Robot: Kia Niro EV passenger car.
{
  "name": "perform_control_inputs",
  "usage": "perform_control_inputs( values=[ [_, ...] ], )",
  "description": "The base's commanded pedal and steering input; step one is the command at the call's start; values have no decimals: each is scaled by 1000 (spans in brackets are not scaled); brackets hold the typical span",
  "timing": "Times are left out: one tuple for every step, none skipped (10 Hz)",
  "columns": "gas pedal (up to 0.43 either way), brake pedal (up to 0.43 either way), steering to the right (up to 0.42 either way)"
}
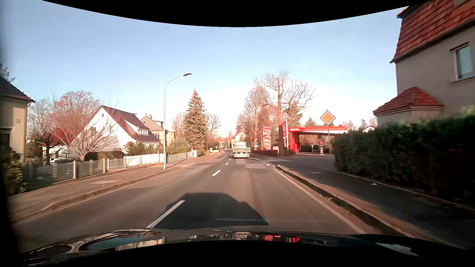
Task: Follow the waypoints while adhering to traffic rules and regulations
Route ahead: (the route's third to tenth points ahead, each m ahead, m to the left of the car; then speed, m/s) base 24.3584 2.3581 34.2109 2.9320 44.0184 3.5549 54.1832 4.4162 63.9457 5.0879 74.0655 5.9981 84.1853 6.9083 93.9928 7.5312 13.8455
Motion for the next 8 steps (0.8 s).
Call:
perform_control_inputs(
  values=[
    [79, 0, -13],
    [79, 0, -14],
    [79, 0, -13],
    [79, 0, -14],
    [79, 0, -14],
    [79, 0, -13],
    [79, 0, -14],
    [79, 0, -14]
  ],
)
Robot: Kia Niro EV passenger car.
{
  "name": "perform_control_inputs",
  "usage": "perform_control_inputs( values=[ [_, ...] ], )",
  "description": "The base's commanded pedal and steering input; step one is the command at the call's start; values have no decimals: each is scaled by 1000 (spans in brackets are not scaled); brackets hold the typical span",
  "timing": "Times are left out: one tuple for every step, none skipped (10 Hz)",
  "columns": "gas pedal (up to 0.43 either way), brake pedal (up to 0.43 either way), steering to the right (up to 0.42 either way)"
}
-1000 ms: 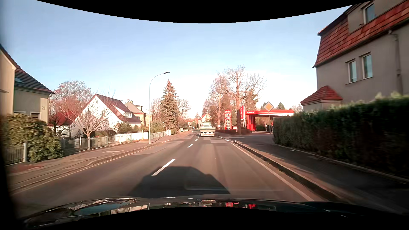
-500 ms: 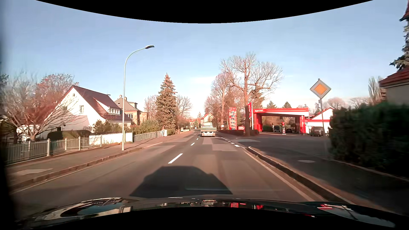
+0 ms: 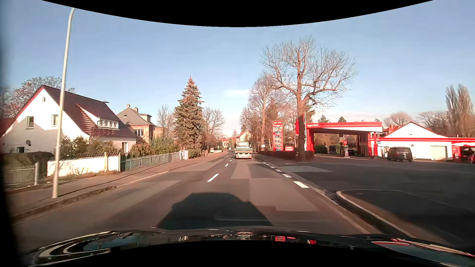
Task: Follow the waypoints while adhering to traffic rules and regulations
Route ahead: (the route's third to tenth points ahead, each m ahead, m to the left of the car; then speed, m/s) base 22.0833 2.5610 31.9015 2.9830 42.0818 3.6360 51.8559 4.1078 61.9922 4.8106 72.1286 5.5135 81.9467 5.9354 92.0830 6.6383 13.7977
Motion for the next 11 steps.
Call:
perform_control_inputs(
  values=[
    [79, 0, -13],
    [79, 0, -13],
    [79, 0, -12],
    [79, 0, -12],
    [79, 0, -12],
    [87, 0, -12],
    [87, 0, -11],
    [87, 0, -11],
    [87, 0, -10],
    [87, 0, -9],
    [87, 0, -7]
  ],
)
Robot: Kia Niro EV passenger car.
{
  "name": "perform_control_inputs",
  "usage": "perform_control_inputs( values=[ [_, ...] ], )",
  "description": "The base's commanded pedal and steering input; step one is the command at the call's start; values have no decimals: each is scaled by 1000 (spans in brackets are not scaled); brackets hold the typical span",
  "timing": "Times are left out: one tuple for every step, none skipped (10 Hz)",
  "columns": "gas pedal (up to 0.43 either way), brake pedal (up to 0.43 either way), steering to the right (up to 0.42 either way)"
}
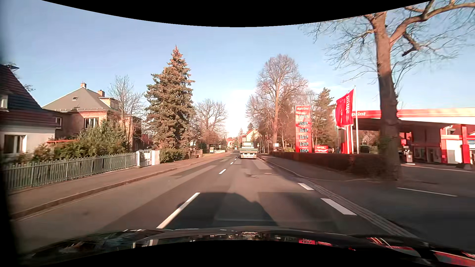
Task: Follow the waypoints while adhering to traffic rules and regulations
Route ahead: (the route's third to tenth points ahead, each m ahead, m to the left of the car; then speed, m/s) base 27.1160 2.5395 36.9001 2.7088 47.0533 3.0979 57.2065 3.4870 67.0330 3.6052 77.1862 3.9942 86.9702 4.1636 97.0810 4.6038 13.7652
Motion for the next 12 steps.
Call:
perform_control_inputs(
  values=[
    [87, 0, -7],
    [87, 0, -6],
    [87, 0, -6],
    [87, 0, -6],
    [87, 0, -6],
    [87, 0, -6],
    [98, 0, -5],
    [98, 0, -5],
    [98, 0, -4],
    [98, 0, -3],
    [98, 0, -2],
    [98, 0, -2]
  ],
)
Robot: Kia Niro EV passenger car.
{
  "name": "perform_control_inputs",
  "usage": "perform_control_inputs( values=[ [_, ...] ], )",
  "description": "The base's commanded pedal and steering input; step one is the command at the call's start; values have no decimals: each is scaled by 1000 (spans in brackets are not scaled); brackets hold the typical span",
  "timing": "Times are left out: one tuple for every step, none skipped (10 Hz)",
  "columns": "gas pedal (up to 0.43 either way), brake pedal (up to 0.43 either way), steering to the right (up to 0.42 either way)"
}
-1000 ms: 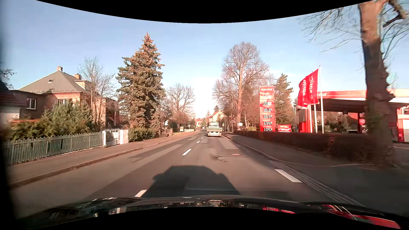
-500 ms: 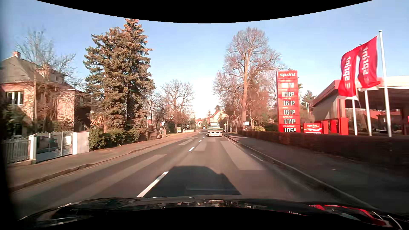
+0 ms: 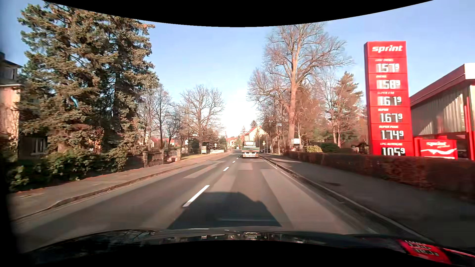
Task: Follow the waypoints while adhering to traffic rules and regulations
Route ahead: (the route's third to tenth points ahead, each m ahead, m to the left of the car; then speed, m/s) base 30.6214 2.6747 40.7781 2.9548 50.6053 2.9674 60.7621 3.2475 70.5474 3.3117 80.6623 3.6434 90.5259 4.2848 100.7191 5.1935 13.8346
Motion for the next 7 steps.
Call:
perform_control_inputs(
  values=[
    [98, 0, -2],
    [98, 0, -2],
    [98, 0, -2],
    [98, 0, -2],
    [98, 0, -2],
    [98, 0, -2],
    [98, 0, -2]
  ],
)
